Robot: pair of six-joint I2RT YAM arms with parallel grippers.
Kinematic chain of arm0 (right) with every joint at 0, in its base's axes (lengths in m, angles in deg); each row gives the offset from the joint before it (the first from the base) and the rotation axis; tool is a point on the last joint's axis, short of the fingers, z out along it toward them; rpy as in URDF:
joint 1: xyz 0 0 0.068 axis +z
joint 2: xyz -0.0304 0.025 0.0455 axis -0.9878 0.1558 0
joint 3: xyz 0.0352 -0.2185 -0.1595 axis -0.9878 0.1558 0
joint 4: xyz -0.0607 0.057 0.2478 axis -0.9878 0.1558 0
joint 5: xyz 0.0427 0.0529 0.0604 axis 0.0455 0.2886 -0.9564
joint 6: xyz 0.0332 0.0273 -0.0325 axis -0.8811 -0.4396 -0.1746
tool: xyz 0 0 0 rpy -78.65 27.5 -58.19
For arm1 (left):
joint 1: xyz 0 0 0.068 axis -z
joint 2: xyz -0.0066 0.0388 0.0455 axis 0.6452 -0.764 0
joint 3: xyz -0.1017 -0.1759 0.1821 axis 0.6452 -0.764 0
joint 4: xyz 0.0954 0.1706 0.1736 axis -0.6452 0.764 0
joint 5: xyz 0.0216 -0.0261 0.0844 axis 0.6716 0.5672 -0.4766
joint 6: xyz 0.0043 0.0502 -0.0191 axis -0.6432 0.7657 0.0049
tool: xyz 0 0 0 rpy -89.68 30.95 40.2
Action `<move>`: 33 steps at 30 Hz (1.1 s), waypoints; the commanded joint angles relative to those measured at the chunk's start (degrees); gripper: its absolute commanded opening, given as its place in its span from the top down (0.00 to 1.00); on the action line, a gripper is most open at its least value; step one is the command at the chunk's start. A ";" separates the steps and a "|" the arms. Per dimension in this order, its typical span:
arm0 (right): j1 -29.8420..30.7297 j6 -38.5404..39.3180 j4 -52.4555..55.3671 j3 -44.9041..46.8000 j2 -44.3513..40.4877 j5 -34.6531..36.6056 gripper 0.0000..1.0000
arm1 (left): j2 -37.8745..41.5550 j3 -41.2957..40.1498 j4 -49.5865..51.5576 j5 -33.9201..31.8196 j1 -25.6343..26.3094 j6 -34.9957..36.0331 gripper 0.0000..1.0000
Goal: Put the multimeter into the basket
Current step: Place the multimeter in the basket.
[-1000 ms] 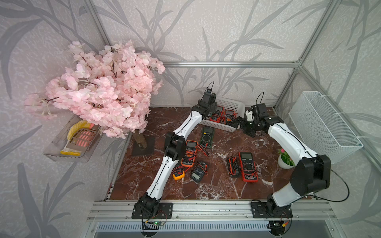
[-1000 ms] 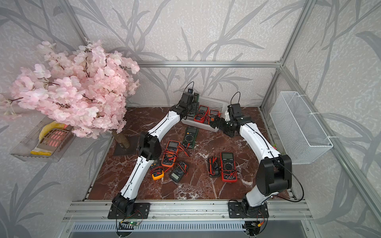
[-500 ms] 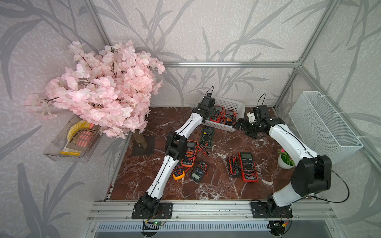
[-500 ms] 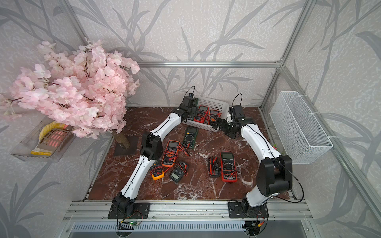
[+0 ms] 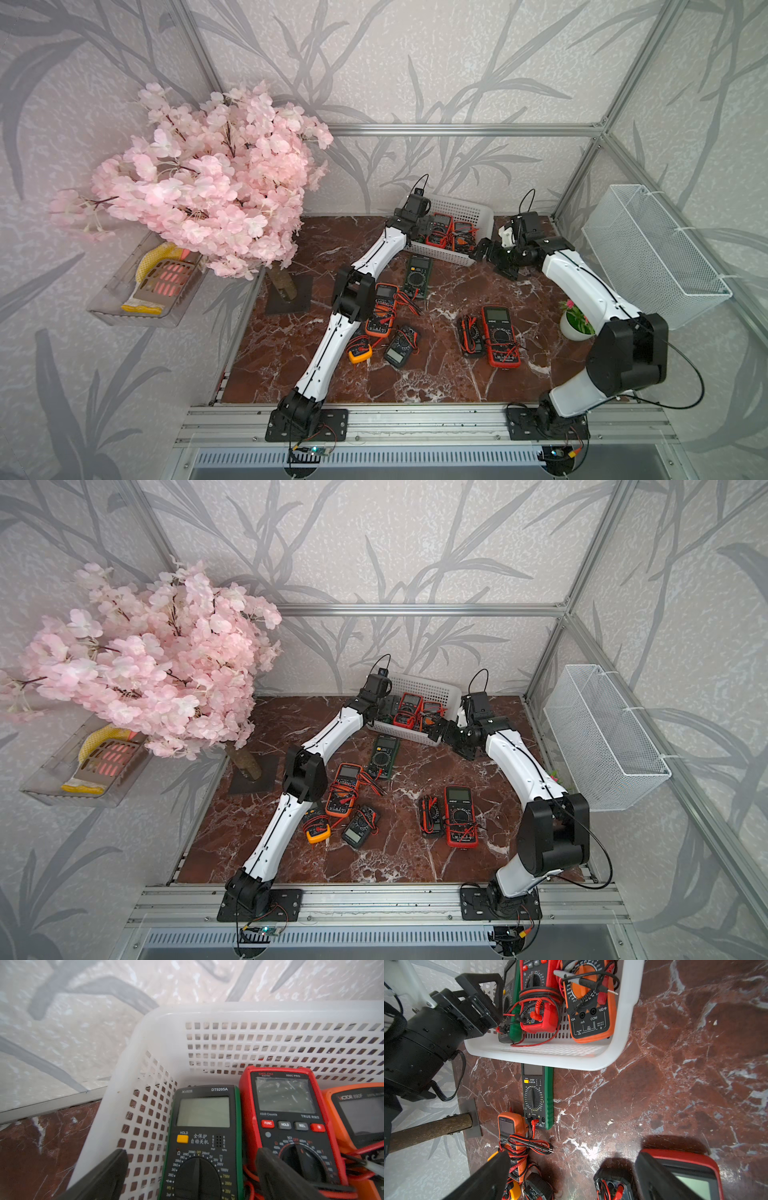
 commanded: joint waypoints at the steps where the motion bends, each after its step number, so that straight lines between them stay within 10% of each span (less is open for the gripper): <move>1: -0.20 -0.35 0.08 0.00 -1.36 0.30 0.01 | 0.38 1.81 1.15 0.79 -0.17 -0.39 0.00; 33: 2.70 -1.11 -0.45 4.03 -5.12 -0.32 0.01 | 22.72 -17.36 7.78 3.49 2.53 -16.83 0.00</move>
